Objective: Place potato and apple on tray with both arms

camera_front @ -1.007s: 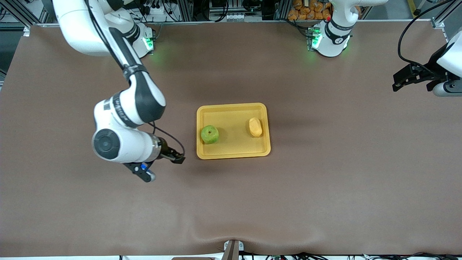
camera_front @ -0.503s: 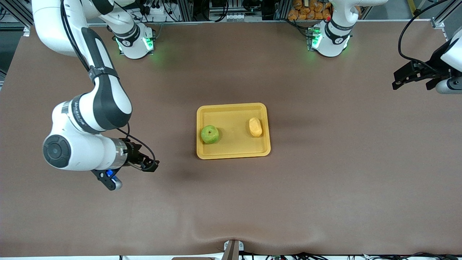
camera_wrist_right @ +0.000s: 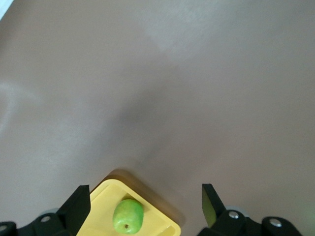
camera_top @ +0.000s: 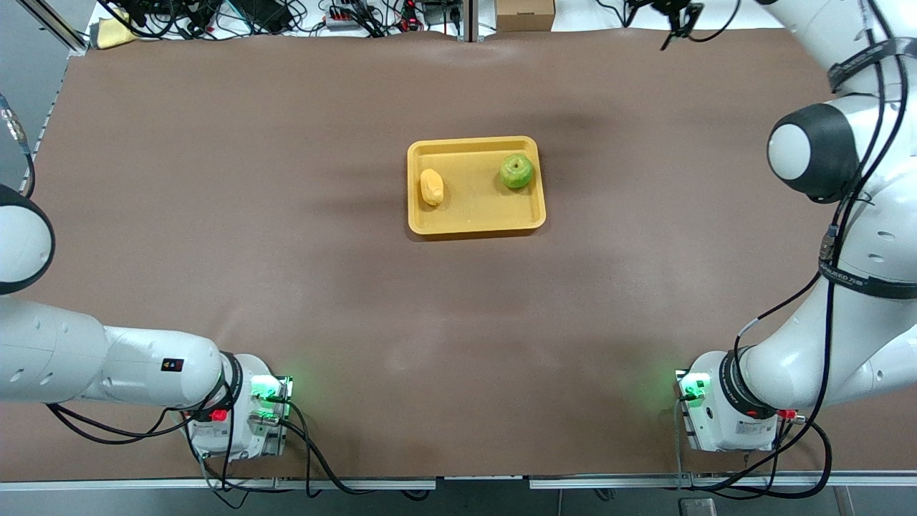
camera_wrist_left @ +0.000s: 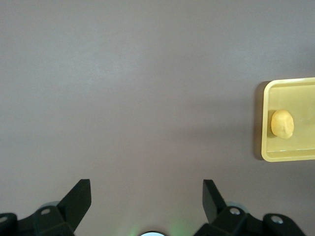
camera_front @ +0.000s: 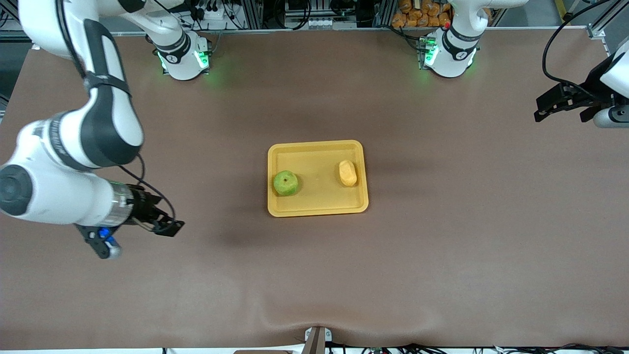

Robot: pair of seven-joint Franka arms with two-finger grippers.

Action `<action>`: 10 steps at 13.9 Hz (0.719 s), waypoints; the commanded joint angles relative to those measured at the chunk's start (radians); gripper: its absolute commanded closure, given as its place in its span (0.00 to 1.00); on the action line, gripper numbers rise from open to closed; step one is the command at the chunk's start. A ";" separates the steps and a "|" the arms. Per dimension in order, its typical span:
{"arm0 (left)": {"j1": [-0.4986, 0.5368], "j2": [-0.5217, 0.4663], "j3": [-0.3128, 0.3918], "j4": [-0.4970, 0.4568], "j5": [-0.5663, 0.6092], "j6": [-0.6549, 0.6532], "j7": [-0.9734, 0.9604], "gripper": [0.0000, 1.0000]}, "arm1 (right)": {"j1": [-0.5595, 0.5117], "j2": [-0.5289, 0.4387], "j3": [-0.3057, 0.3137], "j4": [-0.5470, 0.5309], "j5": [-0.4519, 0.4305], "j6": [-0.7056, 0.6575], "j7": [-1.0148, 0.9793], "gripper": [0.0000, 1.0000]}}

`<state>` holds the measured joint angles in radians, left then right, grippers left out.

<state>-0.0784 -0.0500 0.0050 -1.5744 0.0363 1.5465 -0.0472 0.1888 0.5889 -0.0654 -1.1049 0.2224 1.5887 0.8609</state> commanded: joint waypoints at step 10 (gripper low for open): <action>0.002 -0.001 0.000 0.025 -0.016 -0.019 -0.016 0.00 | -0.167 -0.185 0.019 -0.019 -0.089 -0.157 -0.452 0.00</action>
<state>-0.0797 -0.0503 0.0044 -1.5662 0.0362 1.5465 -0.0472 0.0408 0.4490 -0.0678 -1.1039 0.1761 1.4585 0.4907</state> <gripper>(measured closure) 0.000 0.000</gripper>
